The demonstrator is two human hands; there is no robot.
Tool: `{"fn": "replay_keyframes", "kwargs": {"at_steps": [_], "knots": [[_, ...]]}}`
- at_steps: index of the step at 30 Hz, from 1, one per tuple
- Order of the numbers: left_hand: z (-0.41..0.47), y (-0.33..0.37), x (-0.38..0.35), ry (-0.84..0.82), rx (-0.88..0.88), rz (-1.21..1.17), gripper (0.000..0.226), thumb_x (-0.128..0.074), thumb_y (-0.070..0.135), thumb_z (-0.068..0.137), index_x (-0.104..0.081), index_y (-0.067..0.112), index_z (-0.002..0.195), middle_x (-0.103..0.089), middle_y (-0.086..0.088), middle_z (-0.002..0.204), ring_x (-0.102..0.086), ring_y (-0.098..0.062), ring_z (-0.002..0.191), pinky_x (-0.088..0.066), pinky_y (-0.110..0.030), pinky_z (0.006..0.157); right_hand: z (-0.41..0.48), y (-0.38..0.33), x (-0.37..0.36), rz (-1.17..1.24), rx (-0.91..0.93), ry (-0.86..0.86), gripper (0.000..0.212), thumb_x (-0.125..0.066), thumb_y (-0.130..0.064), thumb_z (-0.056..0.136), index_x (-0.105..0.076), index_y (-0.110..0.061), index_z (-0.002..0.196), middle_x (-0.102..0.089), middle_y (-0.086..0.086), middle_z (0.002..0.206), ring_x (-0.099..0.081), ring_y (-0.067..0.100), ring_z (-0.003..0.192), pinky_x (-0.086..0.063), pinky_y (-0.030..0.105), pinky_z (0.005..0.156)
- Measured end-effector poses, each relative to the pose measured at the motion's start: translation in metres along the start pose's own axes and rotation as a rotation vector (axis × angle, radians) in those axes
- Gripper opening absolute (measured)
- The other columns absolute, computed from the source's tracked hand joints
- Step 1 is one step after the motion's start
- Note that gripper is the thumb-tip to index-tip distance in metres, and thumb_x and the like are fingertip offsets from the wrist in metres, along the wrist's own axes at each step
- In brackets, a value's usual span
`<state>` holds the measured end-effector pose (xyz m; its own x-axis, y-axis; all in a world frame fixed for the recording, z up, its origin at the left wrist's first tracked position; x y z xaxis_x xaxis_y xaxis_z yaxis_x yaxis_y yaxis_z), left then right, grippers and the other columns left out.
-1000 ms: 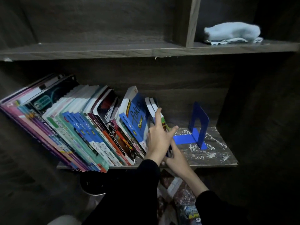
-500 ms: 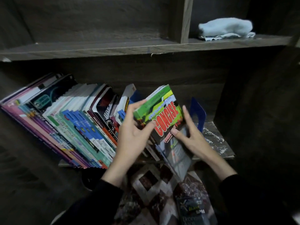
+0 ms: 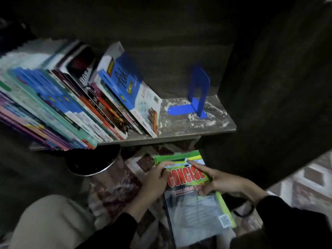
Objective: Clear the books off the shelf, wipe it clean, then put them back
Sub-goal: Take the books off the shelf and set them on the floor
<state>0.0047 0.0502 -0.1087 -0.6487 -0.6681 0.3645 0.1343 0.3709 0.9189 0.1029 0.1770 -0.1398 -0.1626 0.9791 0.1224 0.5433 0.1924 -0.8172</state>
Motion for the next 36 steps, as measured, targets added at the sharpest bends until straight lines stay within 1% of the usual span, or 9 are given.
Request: {"fn": "replay_keyframes", "kwargs": {"at_steps": [3, 6, 10, 14, 21, 24, 27, 32, 36], "knots": [[0.012, -0.073, -0.063, -0.140, 0.276, -0.045, 0.041, -0.067, 0.022, 0.085, -0.057, 0.010, 0.123, -0.060, -0.004, 0.110, -0.056, -0.009, 0.087, -0.042, -0.014, 0.074, 0.026, 0.074, 0.013, -0.096, -0.177, 0.065, 0.100, -0.072, 0.004, 0.070, -0.025, -0.038, 0.147, -0.052, 0.002, 0.129, -0.053, 0.018, 0.115, -0.046, 0.026, 0.098], [0.023, -0.133, -0.106, -0.163, 0.392, 0.073, 0.076, -0.057, 0.020, 0.060, -0.050, 0.018, 0.136, -0.062, -0.005, 0.116, -0.060, -0.020, 0.106, -0.048, -0.028, 0.089, 0.047, 0.136, 0.023, -0.071, -0.283, 0.160, 0.094, -0.065, 0.011, 0.071, -0.026, -0.027, 0.148, -0.057, 0.008, 0.123, -0.057, 0.023, 0.111, -0.047, 0.031, 0.094], [0.048, -0.173, -0.139, -0.086, 0.407, 0.131, 0.068, -0.055, 0.010, 0.065, -0.055, 0.022, 0.132, -0.064, -0.004, 0.112, -0.062, -0.028, 0.102, -0.051, -0.033, 0.085, 0.077, 0.192, 0.036, -0.034, -0.272, 0.266, 0.084, -0.057, 0.013, 0.075, -0.026, -0.024, 0.144, -0.056, 0.013, 0.126, -0.060, 0.021, 0.099, -0.051, 0.018, 0.076], [0.079, -0.215, -0.172, -0.072, 0.403, 0.034, 0.070, -0.047, 0.007, 0.065, -0.052, 0.017, 0.134, -0.068, -0.015, 0.110, -0.064, -0.033, 0.100, -0.054, -0.044, 0.083, 0.094, 0.224, 0.060, -0.052, -0.243, 0.429, 0.084, -0.066, -0.023, 0.068, -0.027, -0.034, 0.142, -0.054, 0.006, 0.132, -0.056, 0.021, 0.113, -0.047, 0.026, 0.094], [0.115, -0.238, -0.186, -0.089, 0.399, 0.013, 0.059, -0.054, -0.005, 0.088, -0.039, 0.014, 0.142, -0.060, -0.009, 0.126, -0.058, -0.021, 0.113, -0.047, -0.037, 0.098, 0.132, 0.245, 0.080, -0.175, -0.227, 0.500, 0.078, -0.059, 0.007, 0.086, -0.015, -0.019, 0.146, -0.054, 0.002, 0.112, -0.056, 0.004, 0.083, -0.039, -0.001, 0.063], [0.113, -0.246, -0.186, -0.114, 0.432, 0.129, 0.061, -0.058, 0.008, 0.090, -0.036, 0.023, 0.144, -0.054, -0.007, 0.134, -0.052, -0.023, 0.122, -0.038, -0.028, 0.104, 0.145, 0.259, 0.071, -0.231, -0.232, 0.499, 0.086, -0.060, -0.004, 0.087, -0.011, -0.055, 0.138, -0.060, 0.011, 0.116, -0.062, 0.022, 0.096, -0.051, 0.022, 0.084], [0.111, -0.245, -0.183, -0.149, 0.433, 0.236, 0.062, -0.054, 0.006, 0.092, -0.029, 0.019, 0.147, -0.042, -0.010, 0.143, -0.042, -0.024, 0.131, -0.026, -0.012, 0.096, 0.152, 0.279, 0.069, -0.281, -0.251, 0.501, 0.106, -0.064, -0.001, 0.080, -0.005, -0.077, 0.127, -0.060, -0.008, 0.075, -0.062, 0.012, 0.068, -0.053, 0.027, 0.066], [0.113, -0.252, -0.191, -0.350, 0.425, 0.389, 0.078, -0.057, 0.015, 0.090, -0.012, 0.037, 0.150, -0.026, -0.012, 0.155, -0.038, -0.029, 0.132, -0.032, -0.023, 0.097, 0.144, 0.254, 0.067, -0.554, -0.407, 0.511, 0.090, -0.058, -0.024, 0.084, 0.003, -0.049, 0.145, -0.049, 0.013, 0.130, -0.050, 0.033, 0.115, -0.041, 0.040, 0.097], [0.116, -0.227, -0.178, -0.371, 0.383, 0.431, 0.062, -0.052, 0.005, 0.087, -0.037, 0.022, 0.145, -0.019, -0.016, 0.155, -0.039, -0.022, 0.131, -0.030, -0.021, 0.097, 0.136, 0.224, 0.077, -0.575, -0.510, 0.429, 0.069, -0.054, -0.037, 0.087, -0.022, -0.035, 0.149, -0.038, 0.013, 0.141, -0.035, 0.034, 0.130, -0.033, 0.041, 0.104]]}}
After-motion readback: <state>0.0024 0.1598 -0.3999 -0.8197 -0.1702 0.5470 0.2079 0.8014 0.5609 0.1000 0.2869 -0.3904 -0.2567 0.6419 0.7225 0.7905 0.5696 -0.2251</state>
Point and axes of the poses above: each hand's wrist, its own z-axis towards the middle knuckle, its own x-axis out of the back of the hand, y = z × x, the point moved 10 cm from there along z, towards the middle knuckle
